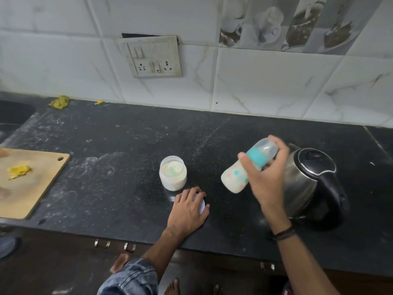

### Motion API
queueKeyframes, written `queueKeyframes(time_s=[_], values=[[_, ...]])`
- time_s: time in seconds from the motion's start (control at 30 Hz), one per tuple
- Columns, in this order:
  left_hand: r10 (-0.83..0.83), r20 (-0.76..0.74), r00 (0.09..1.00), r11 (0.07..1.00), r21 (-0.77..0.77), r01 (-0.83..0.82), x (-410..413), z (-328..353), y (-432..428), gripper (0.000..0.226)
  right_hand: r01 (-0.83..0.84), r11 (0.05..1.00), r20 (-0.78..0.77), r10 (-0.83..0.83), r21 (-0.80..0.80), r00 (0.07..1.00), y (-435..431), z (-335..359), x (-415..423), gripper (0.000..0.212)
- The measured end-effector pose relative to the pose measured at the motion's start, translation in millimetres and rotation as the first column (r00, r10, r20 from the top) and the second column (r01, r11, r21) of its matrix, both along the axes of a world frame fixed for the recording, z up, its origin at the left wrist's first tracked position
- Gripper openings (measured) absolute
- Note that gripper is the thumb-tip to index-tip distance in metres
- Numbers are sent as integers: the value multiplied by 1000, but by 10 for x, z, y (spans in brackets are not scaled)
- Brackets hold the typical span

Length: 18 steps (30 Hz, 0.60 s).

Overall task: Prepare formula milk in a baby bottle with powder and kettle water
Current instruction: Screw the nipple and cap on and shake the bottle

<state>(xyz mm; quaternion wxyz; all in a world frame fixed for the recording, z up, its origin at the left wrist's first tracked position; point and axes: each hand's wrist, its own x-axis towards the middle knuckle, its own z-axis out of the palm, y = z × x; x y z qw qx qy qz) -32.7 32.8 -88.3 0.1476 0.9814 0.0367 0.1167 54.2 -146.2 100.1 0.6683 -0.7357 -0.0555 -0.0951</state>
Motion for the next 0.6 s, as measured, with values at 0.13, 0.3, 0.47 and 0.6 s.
queueKeyframes(time_s=[0.13, 0.3, 0.47, 0.6], values=[[-8, -37, 999, 1000, 6, 8, 0, 18, 7, 46, -53, 945, -48, 39, -324, 998, 29, -415, -40, 79], [-2, -24, 1000, 1000, 10, 2, -9, 22, -3, 47, -133, 800, -37, 138, -585, 990, 86, -813, -13, 79], [3, -7, 1000, 1000, 18, -3, -13, 25, -9, 46, -118, 731, -17, 143, -672, 990, 63, -1070, -87, 82], [4, 0, 1000, 1000, 23, -4, -6, 13, -6, 45, -125, 693, -12, 165, -710, 986, 82, -1123, -89, 94]])
